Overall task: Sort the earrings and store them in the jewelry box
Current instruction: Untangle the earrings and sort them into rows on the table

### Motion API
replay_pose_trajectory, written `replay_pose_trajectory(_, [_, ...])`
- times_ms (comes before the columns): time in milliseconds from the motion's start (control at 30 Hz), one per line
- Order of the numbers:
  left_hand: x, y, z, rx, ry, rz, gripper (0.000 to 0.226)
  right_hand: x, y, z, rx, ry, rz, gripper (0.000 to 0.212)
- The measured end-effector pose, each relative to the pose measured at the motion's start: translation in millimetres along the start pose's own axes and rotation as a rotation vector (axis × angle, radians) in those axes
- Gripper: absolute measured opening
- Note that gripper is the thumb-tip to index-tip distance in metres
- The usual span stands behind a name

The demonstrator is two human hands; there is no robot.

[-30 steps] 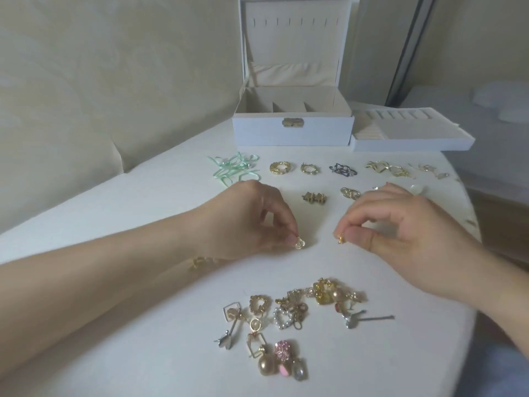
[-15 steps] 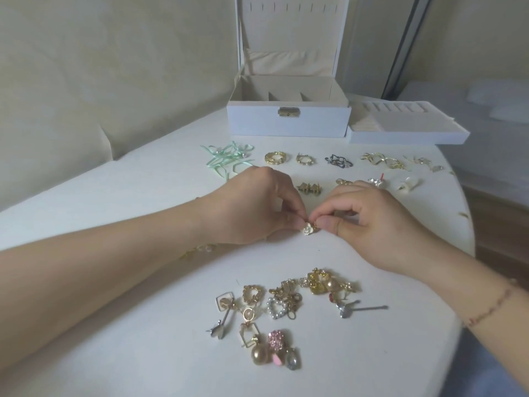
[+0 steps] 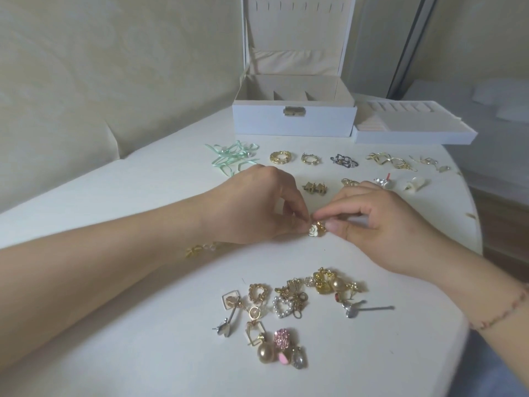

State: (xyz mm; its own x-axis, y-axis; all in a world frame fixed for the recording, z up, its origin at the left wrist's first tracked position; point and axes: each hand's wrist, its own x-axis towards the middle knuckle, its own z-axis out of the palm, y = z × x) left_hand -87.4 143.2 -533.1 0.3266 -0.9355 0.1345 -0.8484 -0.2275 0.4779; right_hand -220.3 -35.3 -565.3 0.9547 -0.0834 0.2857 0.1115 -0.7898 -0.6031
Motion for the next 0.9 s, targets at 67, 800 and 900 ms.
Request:
replay_pose_trajectory(67, [0.1, 0.2, 0.1, 0.002, -0.017, -0.002, 0.01, -0.3, -1.2, -0.1, -0.009, -0.002, -0.008, 0.02])
replay_pose_trajectory(800, [-2.8, 6.4, -2.0, 0.076, -0.047, 0.008, 0.011, -42.8, -57.1, -7.3, -0.058, -0.367, -0.372, 0.005])
replay_pose_trajectory(900, [-3.1, 6.6, -1.9, 0.077, -0.043, 0.017, 0.018, -41.9, -54.6, -4.8, -0.094, -0.352, -0.382, 0.004])
